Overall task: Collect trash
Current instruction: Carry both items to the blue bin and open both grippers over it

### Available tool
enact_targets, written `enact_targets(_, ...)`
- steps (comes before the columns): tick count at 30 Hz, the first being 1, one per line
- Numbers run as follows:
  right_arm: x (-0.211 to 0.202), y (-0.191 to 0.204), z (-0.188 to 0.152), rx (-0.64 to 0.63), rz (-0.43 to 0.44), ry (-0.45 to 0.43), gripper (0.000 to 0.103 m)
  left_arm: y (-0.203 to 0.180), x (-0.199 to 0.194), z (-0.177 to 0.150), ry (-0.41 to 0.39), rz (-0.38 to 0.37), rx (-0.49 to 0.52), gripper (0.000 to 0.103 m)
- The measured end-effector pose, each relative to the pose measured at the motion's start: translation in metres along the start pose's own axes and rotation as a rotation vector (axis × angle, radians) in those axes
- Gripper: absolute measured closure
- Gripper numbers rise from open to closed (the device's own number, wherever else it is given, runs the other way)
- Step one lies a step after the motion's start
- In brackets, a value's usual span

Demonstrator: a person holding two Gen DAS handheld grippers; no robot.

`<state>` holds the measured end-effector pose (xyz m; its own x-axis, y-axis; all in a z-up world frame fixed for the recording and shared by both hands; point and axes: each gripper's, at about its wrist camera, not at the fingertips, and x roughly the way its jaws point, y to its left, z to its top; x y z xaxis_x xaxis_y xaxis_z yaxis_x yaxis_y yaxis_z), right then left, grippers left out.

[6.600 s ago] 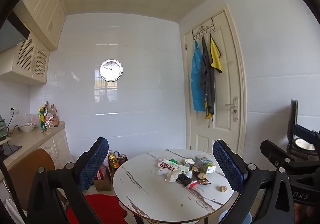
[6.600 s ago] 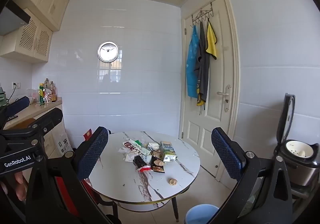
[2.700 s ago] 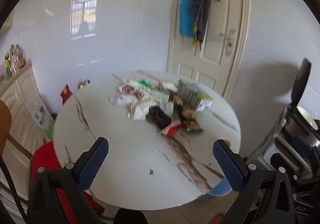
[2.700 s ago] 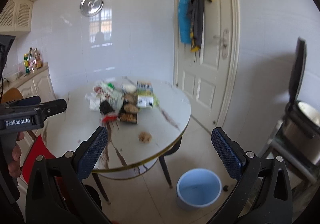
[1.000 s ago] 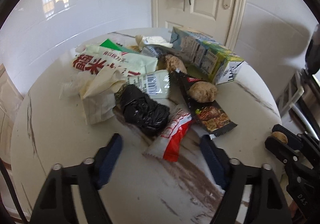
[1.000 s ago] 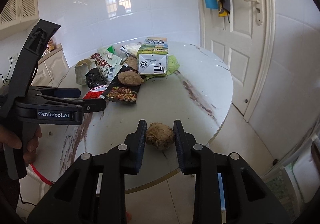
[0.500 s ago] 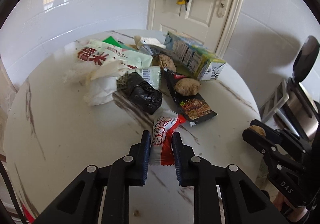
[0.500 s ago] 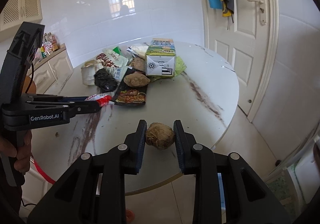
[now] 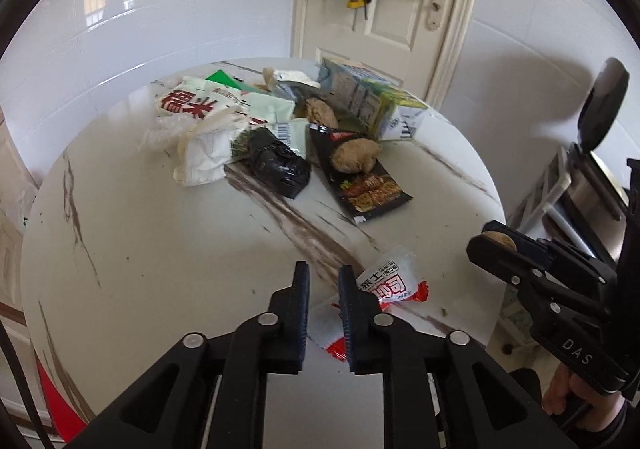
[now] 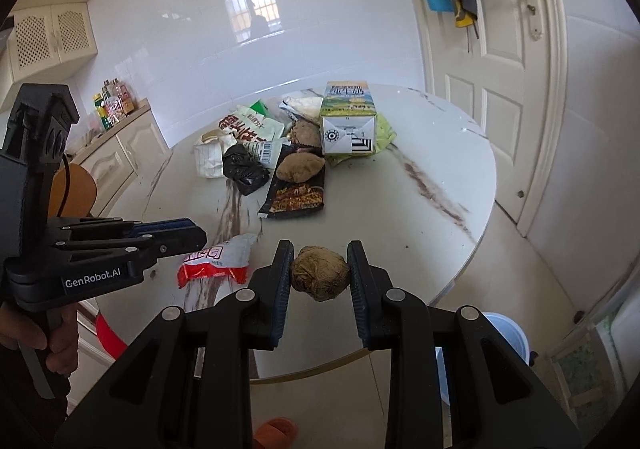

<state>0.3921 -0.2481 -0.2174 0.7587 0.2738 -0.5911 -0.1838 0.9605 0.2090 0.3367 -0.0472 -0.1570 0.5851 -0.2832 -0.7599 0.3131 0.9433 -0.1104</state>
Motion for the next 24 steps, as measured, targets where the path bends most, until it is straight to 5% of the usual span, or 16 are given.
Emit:
enact_targets(1,0.000,0.000,-0.001,0.003,0.002,0.003,0.077,-0.001,0.000,0.000,-0.001,-0.007,0.006,0.073)
enact_targets(3,0.001,0.000,-0.002,0.006,0.005,0.006,0.077,-0.005,-0.003,-0.001,-0.015,0.007,0.028,0.029)
enact_targets(5,0.001,0.000,-0.003,0.003,0.008,0.010,0.077,-0.009,-0.011,-0.004,-0.062,0.000,0.051,0.023)
enact_targets(16,0.001,-0.002,-0.007,0.016,0.003,0.017,0.077,-0.016,0.000,-0.013,-0.016,-0.059,0.104,0.027)
enact_targets(22,0.000,0.000,-0.011,0.016,0.005,0.026,0.077,-0.023,0.015,-0.013,-0.017,-0.028,0.123,0.050)
enact_targets(24,0.001,0.001,-0.011,0.011,0.010,0.027,0.077,-0.023,0.018,-0.011,-0.026,-0.023,0.116,0.079)
